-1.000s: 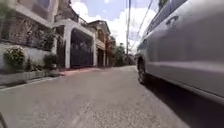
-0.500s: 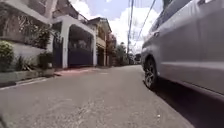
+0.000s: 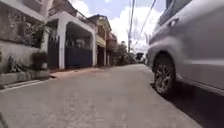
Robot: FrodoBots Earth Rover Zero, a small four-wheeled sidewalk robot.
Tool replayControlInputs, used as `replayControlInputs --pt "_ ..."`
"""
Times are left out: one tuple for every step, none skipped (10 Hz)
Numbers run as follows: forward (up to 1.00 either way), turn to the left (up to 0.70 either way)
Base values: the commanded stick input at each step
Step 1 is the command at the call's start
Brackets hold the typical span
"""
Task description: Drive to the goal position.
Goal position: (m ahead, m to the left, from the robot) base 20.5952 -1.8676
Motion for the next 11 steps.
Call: replayControlInputs --pt "1.00 0.00" --pt "1.00 0.00" --pt "1.00 0.00" --pt "1.00 0.00" --pt "1.00 0.00" --pt "1.00 -0.27" --pt "1.00 -0.19" --pt "1.00 0.00" --pt "1.00 0.00" --pt "1.00 0.00" --pt "1.00 0.00"
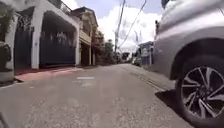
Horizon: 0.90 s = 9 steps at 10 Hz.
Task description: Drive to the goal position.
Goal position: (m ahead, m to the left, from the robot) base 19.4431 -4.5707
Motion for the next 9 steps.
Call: replayControlInputs --pt "1.00 0.00" --pt "1.00 0.00" --pt "1.00 0.00" --pt "1.00 0.00" --pt "1.00 0.00" --pt "1.00 0.00" --pt "1.00 0.00" --pt "1.00 0.00" --pt "1.00 0.00"
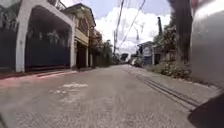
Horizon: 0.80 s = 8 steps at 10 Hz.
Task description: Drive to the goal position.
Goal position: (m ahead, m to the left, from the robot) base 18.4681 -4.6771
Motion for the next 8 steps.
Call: replayControlInputs --pt "1.00 -0.25" --pt "1.00 -0.21" --pt "1.00 0.00" --pt "1.00 0.00" --pt "1.00 0.00" --pt "1.00 0.00" --pt "1.00 0.00" --pt "1.00 0.00"
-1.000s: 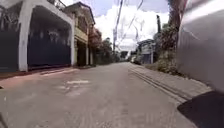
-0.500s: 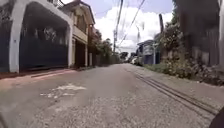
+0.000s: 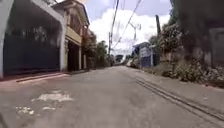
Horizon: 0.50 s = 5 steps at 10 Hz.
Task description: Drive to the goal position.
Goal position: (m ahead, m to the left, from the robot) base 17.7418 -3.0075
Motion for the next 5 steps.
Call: replayControlInputs --pt "1.00 0.00" --pt "1.00 0.00" --pt "1.00 0.00" --pt "1.00 0.00" --pt "1.00 0.00"
